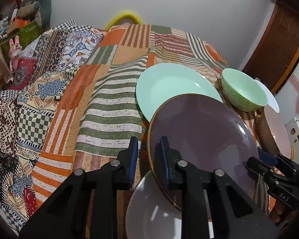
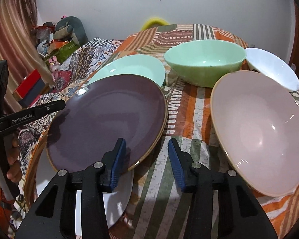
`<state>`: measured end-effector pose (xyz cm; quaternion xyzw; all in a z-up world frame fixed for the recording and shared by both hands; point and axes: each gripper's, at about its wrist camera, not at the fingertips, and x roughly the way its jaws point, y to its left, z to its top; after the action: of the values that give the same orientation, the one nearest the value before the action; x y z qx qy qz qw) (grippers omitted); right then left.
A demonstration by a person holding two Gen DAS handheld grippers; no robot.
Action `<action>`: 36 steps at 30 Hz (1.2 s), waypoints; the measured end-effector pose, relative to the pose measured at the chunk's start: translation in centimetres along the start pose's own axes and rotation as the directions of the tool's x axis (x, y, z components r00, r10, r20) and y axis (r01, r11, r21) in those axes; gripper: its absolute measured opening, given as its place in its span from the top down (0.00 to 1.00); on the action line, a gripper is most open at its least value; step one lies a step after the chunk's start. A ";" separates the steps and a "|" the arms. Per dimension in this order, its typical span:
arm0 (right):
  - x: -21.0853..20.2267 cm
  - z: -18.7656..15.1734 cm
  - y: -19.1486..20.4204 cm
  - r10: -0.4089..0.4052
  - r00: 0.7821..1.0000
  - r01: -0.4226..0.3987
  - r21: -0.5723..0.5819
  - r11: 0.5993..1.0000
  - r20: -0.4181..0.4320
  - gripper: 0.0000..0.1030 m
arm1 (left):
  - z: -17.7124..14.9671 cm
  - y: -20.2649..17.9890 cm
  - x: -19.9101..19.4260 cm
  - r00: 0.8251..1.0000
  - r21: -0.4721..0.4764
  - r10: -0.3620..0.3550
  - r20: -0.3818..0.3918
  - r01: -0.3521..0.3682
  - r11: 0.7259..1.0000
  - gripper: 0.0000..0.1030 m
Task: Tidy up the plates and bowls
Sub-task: 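Reach the right gripper to the dark purple plate rim and grasp it, then lift the purple plate off the white plate with the right gripper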
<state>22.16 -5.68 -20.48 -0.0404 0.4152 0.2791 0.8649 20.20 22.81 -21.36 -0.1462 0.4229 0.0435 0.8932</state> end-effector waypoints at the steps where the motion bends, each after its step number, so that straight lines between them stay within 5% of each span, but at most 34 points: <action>1: 0.0 -0.1 0.1 -0.007 1.000 0.007 -0.005 1.000 0.001 0.61 | 0.1 0.1 0.2 1.000 0.000 -0.005 -0.008 0.005 1.000 0.79; 10: 1.2 1.0 0.2 0.003 1.000 -0.003 -0.001 1.000 -0.010 0.60 | 0.7 -0.3 1.5 0.997 0.048 -0.033 -0.072 0.036 0.998 0.79; 17: 1.2 1.5 -0.6 0.032 0.999 -0.032 0.031 0.999 -0.026 0.71 | 0.7 -0.3 1.3 0.998 0.068 -0.026 -0.065 0.031 0.997 0.80; 27: 0.4 1.1 0.5 0.010 1.000 -0.010 -0.056 0.998 -0.008 0.71 | -0.3 -0.7 0.0 0.997 0.070 -0.006 -0.072 0.011 0.997 0.80; 36: -0.7 0.7 -0.1 0.041 0.999 -0.042 -0.017 0.999 -0.019 0.72 | -1.6 -1.6 -2.5 0.998 0.066 -0.023 -0.050 0.027 0.997 0.80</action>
<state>22.32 -5.83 -19.54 -0.0420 0.4218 0.3002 0.8545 17.72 20.87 -20.05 -0.1229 0.4442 0.0147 0.8873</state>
